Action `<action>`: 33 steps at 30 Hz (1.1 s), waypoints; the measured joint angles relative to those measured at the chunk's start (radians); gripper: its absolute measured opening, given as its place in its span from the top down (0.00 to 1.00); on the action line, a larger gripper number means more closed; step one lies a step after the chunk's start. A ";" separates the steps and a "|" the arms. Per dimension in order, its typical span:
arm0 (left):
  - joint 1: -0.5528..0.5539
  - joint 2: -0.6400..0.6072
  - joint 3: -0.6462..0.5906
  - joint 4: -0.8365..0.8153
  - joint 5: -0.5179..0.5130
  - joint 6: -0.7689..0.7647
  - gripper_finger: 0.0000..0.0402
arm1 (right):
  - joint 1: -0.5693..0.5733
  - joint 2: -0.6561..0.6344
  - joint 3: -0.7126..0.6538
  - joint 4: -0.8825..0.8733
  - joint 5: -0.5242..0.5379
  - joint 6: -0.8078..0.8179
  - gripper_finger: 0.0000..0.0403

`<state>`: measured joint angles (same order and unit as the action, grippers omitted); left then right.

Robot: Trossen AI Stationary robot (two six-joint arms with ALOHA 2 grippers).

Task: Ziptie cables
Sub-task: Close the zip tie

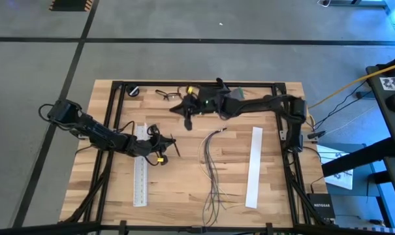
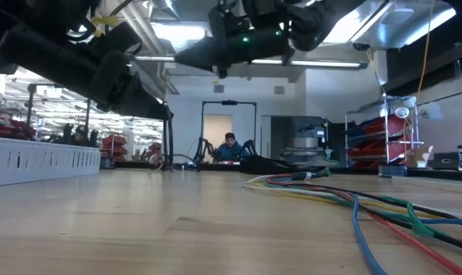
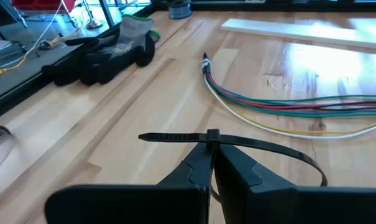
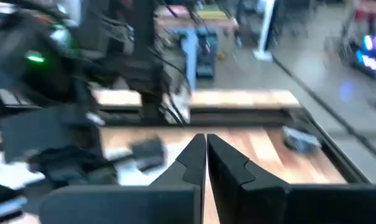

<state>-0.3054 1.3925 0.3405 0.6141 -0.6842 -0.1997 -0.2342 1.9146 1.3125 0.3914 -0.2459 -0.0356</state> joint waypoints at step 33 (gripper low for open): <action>0.000 0.002 0.001 0.011 -0.005 0.018 1.00 | -0.027 0.089 0.057 -0.196 -0.406 0.312 0.47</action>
<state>-0.3054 1.3945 0.3412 0.6247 -0.6887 -0.1820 -0.2615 2.0033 1.3695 0.1950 -0.6516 0.2768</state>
